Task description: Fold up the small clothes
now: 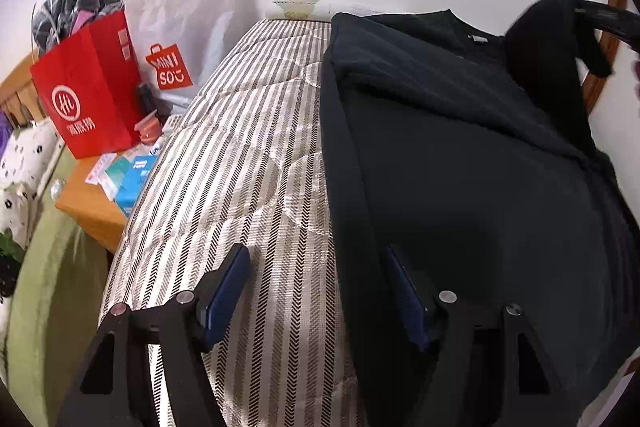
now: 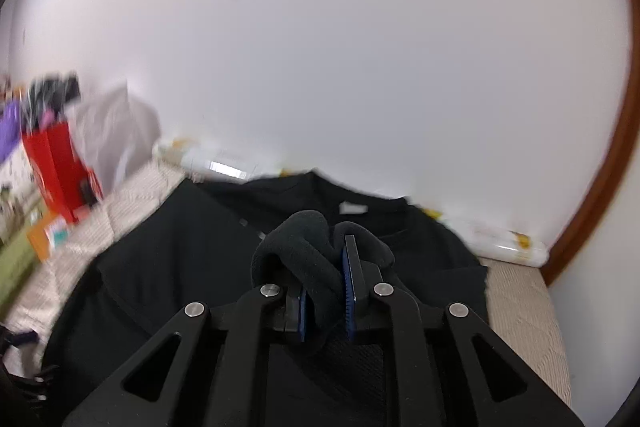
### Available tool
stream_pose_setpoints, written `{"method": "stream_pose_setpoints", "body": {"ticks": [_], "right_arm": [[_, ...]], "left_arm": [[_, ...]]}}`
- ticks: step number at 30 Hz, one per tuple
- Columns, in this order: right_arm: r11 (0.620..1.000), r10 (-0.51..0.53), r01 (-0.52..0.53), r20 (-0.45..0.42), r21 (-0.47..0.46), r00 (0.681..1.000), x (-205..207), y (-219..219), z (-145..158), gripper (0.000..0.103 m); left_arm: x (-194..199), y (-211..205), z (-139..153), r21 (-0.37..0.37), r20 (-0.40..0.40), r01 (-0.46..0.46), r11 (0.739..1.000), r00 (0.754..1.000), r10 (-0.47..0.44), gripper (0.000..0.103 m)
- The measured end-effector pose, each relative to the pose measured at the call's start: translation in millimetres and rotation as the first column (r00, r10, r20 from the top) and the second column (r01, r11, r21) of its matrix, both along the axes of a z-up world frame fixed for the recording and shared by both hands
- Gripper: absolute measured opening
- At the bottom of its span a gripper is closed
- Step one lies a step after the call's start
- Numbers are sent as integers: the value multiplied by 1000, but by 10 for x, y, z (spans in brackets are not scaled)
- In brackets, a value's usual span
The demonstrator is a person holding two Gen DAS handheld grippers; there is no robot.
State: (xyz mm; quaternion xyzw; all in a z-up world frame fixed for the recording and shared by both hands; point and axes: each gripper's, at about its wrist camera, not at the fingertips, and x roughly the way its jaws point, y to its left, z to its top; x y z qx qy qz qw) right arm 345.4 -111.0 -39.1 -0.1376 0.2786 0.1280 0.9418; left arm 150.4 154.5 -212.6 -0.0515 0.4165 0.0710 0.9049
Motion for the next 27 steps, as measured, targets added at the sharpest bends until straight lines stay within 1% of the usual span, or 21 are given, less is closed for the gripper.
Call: {"method": "stream_pose_setpoints", "body": {"ticks": [2, 4, 5, 6, 8, 10, 12, 13, 14, 17, 19, 21, 23, 25, 27], "right_arm": [[998, 5, -5, -10, -56, 1000, 68, 152, -245, 15], [994, -14, 10, -30, -112, 999, 125, 213, -455, 28], [989, -37, 31, -40, -145, 999, 158, 247, -584, 51], [985, -52, 43, -48, -168, 997, 173, 241, -672, 71], [985, -56, 44, -66, -169, 996, 194, 179, -841, 85], [984, -71, 47, -139, -171, 988, 235, 82, -996, 86], [989, -81, 54, -202, -137, 976, 239, -49, -1043, 86], [991, -93, 66, -248, -119, 964, 208, -148, -1050, 86], [992, -93, 66, -270, -106, 958, 174, -181, -1047, 86], [998, -59, 46, -322, -50, 945, 1, -360, -1003, 87], [1000, -27, 24, -344, -14, 939, -152, -509, -970, 87], [1000, -24, 23, -343, -8, 939, -282, -634, -959, 87], [1000, -19, 22, -318, 7, 948, -419, -784, -913, 87], [999, -28, 38, -289, 27, 957, -526, -955, -866, 87], [994, -54, 78, -275, 77, 960, -591, -1198, -823, 87]], "left_arm": [[1, 11, 5, -4, -2, 0, 1000, 1000, 0, 67], [4, 19, 8, -9, -5, 1, 1000, 1000, -1, 67], [8, 13, 7, -5, -6, 0, 1000, 1000, 0, 68], [8, 5, 5, -1, -7, 0, 1000, 1000, 0, 68], [11, -10, 2, 7, -8, -4, 1000, 1000, 4, 69], [19, -12, 3, 6, -15, -10, 1000, 1000, 10, 69], [29, -2, 10, -2, -24, -16, 1000, 1000, 16, 69], [36, 3, 13, -4, -30, -19, 1000, 999, 19, 69], [45, -3, 17, 1, -36, -21, 1000, 999, 21, 69], [81, -102, 63, 68, -41, -14, 998, 999, 17, 69], [113, -186, 130, 104, -38, -7, 995, 999, 11, 69], [143, -272, 215, 105, -30, 14, 994, 999, -11, 69], [208, -388, 318, 105, -21, 41, 994, 999, -39, 69], [300, -569, 447, 120, 0, 84, 989, 996, -85, 69], [407, -751, 570, 129, 23, 126, 984, 991, -130, 69]]}}
